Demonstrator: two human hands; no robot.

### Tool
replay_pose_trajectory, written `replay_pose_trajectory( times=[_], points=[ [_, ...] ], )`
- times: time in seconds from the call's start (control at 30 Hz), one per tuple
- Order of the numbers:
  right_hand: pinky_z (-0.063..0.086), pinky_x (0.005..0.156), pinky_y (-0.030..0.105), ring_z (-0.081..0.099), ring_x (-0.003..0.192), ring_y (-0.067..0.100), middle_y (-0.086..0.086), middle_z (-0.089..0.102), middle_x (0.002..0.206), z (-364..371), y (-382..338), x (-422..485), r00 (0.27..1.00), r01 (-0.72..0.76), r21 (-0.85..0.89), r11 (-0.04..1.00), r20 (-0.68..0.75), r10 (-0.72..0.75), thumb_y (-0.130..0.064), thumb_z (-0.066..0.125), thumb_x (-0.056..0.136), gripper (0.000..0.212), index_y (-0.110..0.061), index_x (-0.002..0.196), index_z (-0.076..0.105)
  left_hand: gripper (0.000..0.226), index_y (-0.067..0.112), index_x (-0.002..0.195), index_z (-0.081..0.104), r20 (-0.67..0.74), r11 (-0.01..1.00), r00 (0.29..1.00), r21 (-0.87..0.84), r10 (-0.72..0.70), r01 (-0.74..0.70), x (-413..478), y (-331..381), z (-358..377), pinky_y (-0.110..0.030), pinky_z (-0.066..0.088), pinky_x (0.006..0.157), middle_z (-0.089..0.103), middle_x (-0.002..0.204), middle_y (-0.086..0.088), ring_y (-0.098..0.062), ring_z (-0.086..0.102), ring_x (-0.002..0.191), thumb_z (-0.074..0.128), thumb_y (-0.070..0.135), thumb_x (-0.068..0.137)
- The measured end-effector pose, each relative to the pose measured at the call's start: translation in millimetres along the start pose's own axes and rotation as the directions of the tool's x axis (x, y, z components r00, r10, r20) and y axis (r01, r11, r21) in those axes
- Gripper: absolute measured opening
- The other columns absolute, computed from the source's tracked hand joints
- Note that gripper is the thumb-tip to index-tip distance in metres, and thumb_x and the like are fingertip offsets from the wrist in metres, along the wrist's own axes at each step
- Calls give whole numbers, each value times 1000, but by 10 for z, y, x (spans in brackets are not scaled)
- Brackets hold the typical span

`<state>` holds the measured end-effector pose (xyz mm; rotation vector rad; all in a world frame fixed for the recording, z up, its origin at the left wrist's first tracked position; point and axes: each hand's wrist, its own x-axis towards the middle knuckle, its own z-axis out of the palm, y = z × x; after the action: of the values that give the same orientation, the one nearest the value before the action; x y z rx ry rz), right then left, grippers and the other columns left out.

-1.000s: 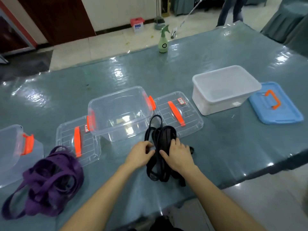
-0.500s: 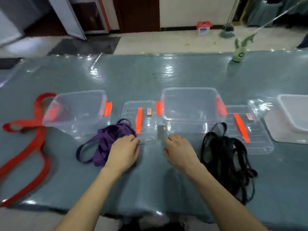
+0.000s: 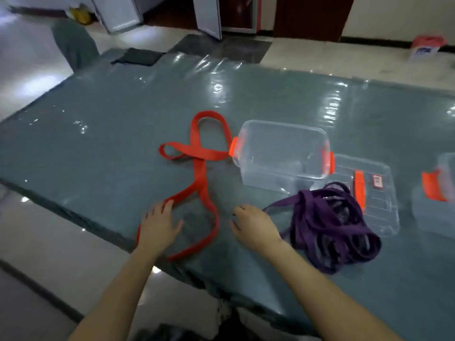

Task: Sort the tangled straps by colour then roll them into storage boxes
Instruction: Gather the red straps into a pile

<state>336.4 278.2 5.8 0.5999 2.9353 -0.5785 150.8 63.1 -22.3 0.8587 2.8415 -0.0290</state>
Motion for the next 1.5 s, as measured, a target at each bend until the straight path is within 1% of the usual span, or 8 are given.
replay_pose_trajectory(
  times=[0.17,0.33,0.47,0.63,0.87,1.13,1.33,1.5],
  points=[
    [50,106,46,63,127,40,22,65,138,417,-300,514,975,-199,99,975,123,186,-47,53,110,52,-8,143,56,62,0,153,44,203,949,951,-166,-233,268,278,-723,251,-54,47,114,57,148,-29,-48,57,136,61,39,108],
    [48,110,46,61,134,43,28,67,140,527,-449,1059,884,-466,354,811,227,408,-64,48,108,70,-2,133,66,32,20,136,74,255,912,962,-409,99,14,101,-510,215,-43,57,97,80,123,-10,-34,73,115,66,23,105],
    [52,105,45,65,129,42,26,71,133,558,-706,1495,856,-517,447,730,256,449,-74,58,98,80,0,126,71,28,17,134,75,397,774,776,-608,491,-179,-111,-218,282,-35,53,107,78,131,2,-17,71,121,62,21,109],
    [52,104,45,66,127,43,29,71,131,660,-719,1635,852,-522,409,749,198,485,-23,67,99,38,5,124,69,43,-7,142,65,417,701,771,-711,482,-54,-15,-342,321,-20,51,113,71,141,-20,-23,67,132,45,-16,105],
    [57,96,45,73,108,35,15,79,108,-264,-728,1527,964,-255,562,787,87,251,-12,72,93,15,-6,105,76,49,13,136,72,62,721,982,-687,179,-88,573,-530,-57,-50,57,106,78,126,-5,-19,73,116,77,-2,90],
    [54,77,38,60,76,14,2,69,84,-2296,-975,962,987,135,585,800,-154,-53,-7,63,88,20,-10,101,77,115,13,167,37,-505,659,848,-583,165,-475,1193,168,-1185,-41,36,126,47,157,-13,-30,45,146,92,47,71],
    [53,69,22,62,72,17,10,63,79,-2894,-1120,704,958,233,653,720,-281,-55,2,57,94,15,8,99,70,19,4,114,79,-194,398,931,-863,310,-312,1179,614,-1815,-52,55,112,81,114,-11,-31,76,114,76,2,96],
    [60,64,28,65,69,19,8,62,75,-3182,-1042,630,931,265,730,630,-363,28,-31,59,95,23,-13,83,67,15,3,109,66,-277,12,946,-959,168,-283,1177,491,-2591,-50,62,91,80,100,-24,-35,80,90,52,-3,108]
  ],
)
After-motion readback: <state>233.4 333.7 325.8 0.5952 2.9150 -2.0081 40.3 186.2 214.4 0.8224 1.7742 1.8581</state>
